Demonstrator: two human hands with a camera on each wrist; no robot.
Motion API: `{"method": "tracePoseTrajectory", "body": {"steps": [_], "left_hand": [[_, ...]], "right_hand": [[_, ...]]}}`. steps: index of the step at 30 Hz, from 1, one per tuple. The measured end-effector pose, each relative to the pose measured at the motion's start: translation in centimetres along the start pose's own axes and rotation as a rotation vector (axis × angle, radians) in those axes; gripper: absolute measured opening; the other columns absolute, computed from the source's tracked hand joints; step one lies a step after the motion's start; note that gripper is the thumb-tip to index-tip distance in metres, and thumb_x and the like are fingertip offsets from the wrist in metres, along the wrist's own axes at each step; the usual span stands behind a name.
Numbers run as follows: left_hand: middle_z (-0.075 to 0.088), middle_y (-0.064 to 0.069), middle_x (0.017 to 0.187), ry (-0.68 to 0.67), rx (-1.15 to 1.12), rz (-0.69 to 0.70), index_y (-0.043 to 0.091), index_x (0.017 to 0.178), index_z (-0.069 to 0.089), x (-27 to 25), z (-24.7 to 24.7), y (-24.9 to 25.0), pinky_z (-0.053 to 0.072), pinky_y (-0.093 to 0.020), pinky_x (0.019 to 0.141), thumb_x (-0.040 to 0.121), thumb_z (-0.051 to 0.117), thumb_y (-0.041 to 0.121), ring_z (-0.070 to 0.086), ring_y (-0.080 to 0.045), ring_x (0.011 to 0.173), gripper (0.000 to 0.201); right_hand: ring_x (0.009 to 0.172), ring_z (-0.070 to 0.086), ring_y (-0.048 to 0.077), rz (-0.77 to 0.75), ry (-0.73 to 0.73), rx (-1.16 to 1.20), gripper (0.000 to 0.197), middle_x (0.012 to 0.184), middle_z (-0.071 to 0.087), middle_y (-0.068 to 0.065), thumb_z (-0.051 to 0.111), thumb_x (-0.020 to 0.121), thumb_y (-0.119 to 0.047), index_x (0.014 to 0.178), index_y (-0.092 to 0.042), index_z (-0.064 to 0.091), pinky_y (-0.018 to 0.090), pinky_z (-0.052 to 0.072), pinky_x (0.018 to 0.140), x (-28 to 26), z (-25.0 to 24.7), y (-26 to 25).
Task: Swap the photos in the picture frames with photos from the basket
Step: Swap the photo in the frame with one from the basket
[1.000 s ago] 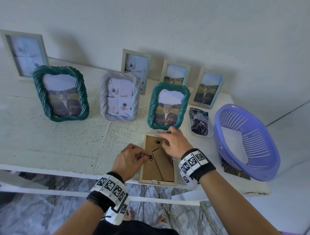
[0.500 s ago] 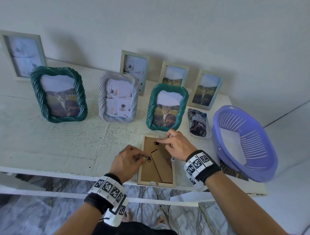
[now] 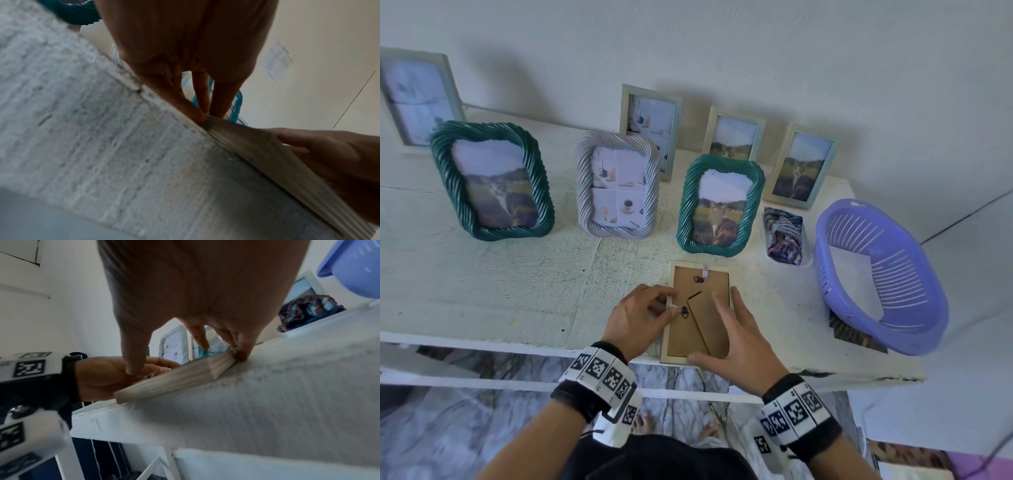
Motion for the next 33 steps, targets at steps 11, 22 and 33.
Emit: {"method": "tracePoseTrajectory", "body": {"steps": [11,22,33], "left_hand": [[0.062,0.009,0.092,-0.003,-0.003,-0.009,0.034,0.109,0.069,0.1,-0.2,0.1,0.056,-0.034,0.077,0.073,0.062,0.054,0.064,0.001,0.078,0.041],[0.060,0.004,0.111,0.005,0.016,-0.069,0.018,0.137,0.053,0.2,-0.1,-0.1,0.056,-0.033,0.080,0.084,0.074,0.030,0.067,-0.007,0.082,0.058],[0.060,-0.003,0.114,0.003,-0.118,-0.148,0.021,0.131,0.059,-0.1,0.1,0.5,0.046,-0.025,0.089,0.090,0.067,0.024,0.061,-0.013,0.102,0.042]], "right_hand": [[0.146,-0.010,0.007,-0.029,0.114,0.133,0.101,0.156,-0.027,-0.011,0.065,0.081,-0.060,0.153,-0.033,0.000,0.034,0.014,0.119,-0.4,1.2,0.0],[0.148,0.001,0.014,0.003,0.195,0.152,0.080,0.159,-0.017,-0.009,0.061,0.089,-0.041,0.152,-0.031,0.013,0.034,0.019,0.118,0.0,1.4,0.2],[0.143,0.022,-0.002,-0.024,0.238,0.559,0.066,0.157,0.022,-0.018,0.044,0.092,-0.059,0.151,-0.039,0.021,0.039,0.023,0.119,-0.1,-1.6,1.1]]}}
Point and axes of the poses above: each hand's wrist, its own x-axis towards the middle knuckle, its own z-axis out of the palm, y = z × x, the point moved 10 cm from there along x, towards the middle knuckle
